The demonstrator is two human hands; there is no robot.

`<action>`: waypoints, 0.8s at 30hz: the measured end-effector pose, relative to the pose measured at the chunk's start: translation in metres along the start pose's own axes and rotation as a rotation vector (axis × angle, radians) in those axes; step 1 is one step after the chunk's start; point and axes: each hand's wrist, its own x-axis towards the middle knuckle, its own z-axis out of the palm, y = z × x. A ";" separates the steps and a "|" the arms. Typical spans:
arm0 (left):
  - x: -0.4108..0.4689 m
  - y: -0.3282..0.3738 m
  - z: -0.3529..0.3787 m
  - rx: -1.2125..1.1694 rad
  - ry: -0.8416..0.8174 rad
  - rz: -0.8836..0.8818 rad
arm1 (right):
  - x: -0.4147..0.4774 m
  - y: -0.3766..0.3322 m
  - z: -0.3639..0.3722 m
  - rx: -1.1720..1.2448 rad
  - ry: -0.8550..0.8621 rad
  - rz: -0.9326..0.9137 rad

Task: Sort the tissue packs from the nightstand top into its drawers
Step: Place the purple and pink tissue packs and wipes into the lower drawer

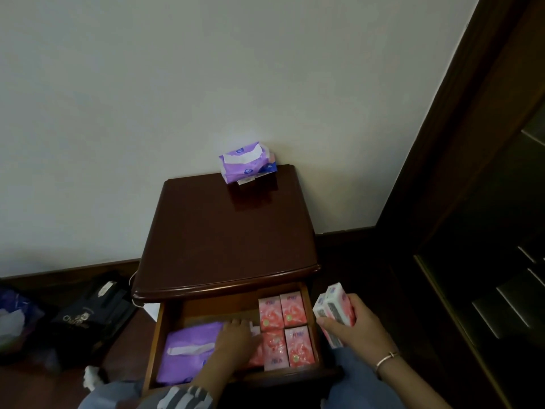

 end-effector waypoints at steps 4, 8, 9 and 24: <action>0.002 -0.007 0.007 0.085 -0.005 0.082 | -0.003 0.003 0.015 -0.037 0.006 0.058; -0.010 -0.012 0.019 0.122 0.107 0.138 | 0.000 0.002 0.050 -0.097 -0.047 0.117; -0.013 -0.012 0.019 0.076 0.152 0.145 | 0.001 0.001 0.062 -0.121 -0.059 0.123; -0.022 -0.037 -0.041 -1.264 0.021 -0.215 | 0.006 -0.023 0.144 -0.344 -0.311 0.010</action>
